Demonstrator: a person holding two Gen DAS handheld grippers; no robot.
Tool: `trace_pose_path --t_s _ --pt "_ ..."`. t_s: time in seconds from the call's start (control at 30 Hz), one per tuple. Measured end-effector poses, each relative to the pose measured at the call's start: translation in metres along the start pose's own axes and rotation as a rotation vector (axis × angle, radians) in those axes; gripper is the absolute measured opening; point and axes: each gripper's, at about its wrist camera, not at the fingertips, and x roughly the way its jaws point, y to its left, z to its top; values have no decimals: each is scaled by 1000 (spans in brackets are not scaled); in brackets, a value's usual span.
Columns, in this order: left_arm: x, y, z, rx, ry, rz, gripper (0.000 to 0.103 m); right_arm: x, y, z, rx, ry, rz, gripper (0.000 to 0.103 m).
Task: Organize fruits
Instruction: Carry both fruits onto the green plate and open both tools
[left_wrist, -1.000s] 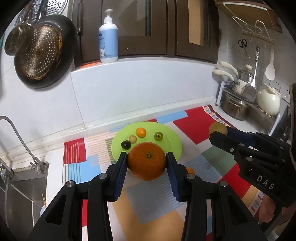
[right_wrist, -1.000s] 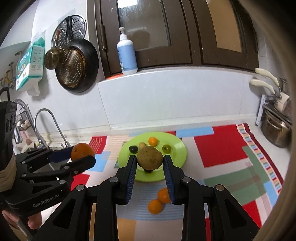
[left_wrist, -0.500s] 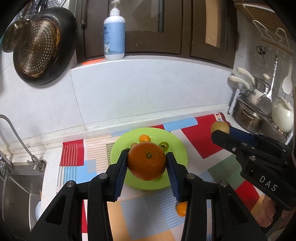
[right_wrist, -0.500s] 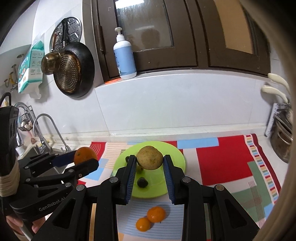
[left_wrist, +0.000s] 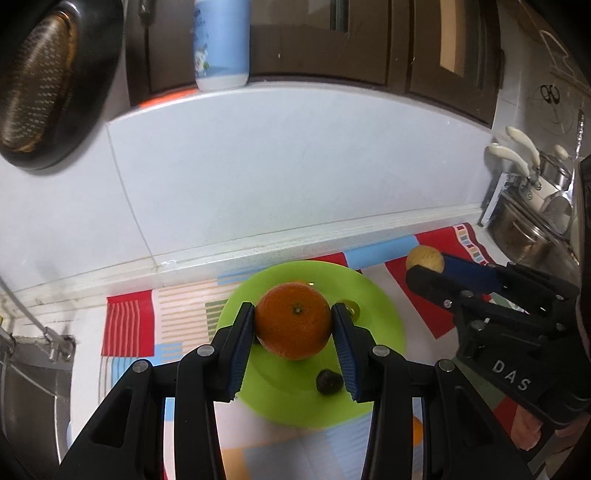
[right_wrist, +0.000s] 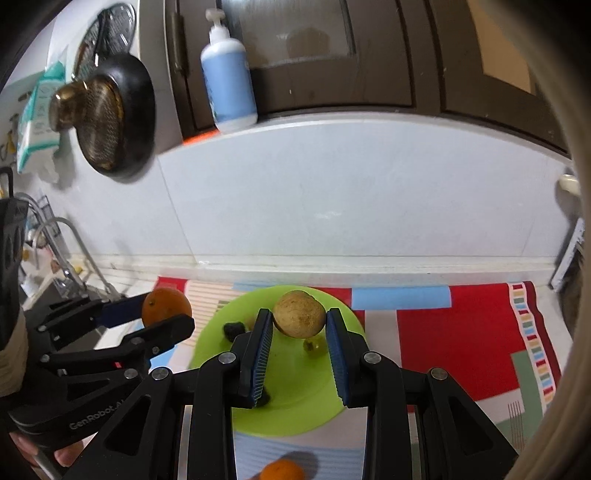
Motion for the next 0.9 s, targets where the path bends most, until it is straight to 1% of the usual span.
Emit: trace_pose_path --t_s 0.33,0.53,0.7,0.9 --pt "61 9 4 -19 76 -27 42 67 -14 4 -9 94 -4 31" --pt "85 8 1 -13 110 -43 42 100 -21 -1 -16 156 3 31" --pt "92 8 0 -16 121 -55 42 117 -26 -6 -14 189 5 31" --pt "82 6 1 5 82 -37 43 117 -30 -7 2 183 -4 33"
